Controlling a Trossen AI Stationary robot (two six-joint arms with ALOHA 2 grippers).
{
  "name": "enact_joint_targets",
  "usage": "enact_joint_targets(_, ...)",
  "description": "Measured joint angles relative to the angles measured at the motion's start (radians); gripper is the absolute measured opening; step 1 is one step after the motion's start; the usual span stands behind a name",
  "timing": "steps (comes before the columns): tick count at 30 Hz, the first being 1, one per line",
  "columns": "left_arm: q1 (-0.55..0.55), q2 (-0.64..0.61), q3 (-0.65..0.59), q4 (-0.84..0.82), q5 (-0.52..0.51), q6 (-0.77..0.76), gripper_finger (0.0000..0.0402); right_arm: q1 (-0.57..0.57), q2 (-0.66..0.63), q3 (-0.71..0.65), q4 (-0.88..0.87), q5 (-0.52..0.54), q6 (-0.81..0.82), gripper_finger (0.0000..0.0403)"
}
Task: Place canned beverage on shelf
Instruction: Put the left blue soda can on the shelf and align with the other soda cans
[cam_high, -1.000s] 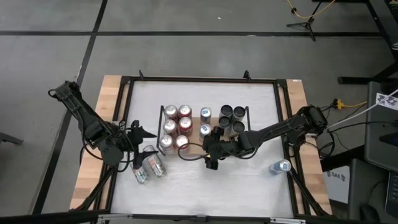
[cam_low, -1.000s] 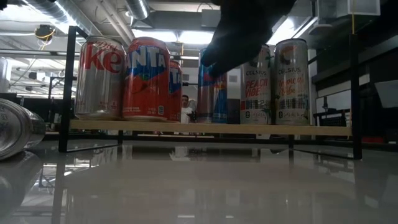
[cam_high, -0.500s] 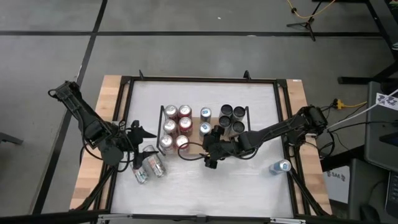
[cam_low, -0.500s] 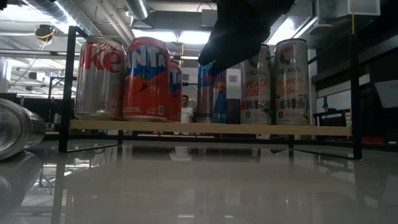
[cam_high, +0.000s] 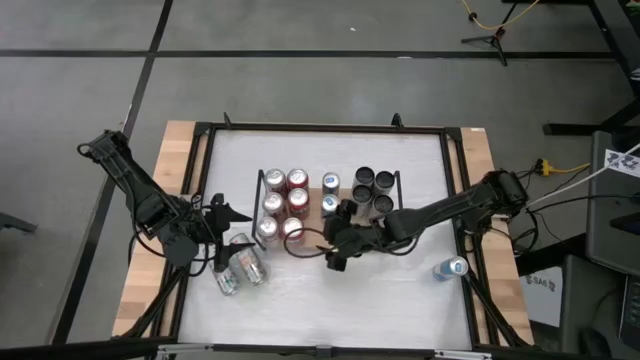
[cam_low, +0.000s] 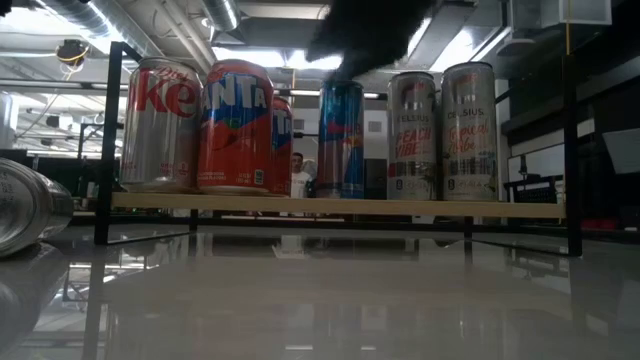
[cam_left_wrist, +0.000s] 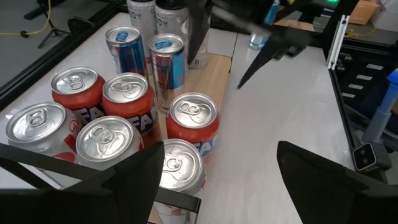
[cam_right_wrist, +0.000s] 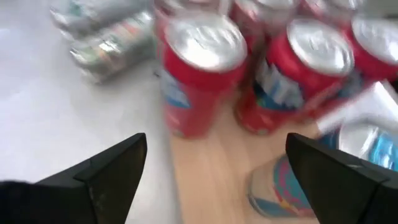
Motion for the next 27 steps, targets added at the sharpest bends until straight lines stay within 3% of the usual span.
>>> enact_joint_targets(6,0.000,0.000,0.000,0.000,0.006,0.000,0.0305,0.048,-0.009,0.193,-0.227,-0.069,-0.032,0.0381)
enact_joint_targets(14,0.000,0.000,0.000,0.000,0.001,0.000,0.0305,0.134,-0.010,0.475,-0.691,-0.143,0.016,0.0381)
enact_joint_targets(18,0.000,0.000,0.000,0.000,0.001,0.000,0.0305,0.201,-0.012,0.570,-0.907,-0.128,0.177,0.0381)
enact_joint_targets(24,0.000,0.000,0.000,0.012,0.000,0.000,0.0305,0.362,-0.011,0.586,-1.189,0.030,0.477,0.0381)
enact_joint_targets(27,0.000,0.000,0.000,0.025,0.000,0.000,0.0305,0.432,-0.020,0.578,-1.187,0.039,0.595,0.0381)
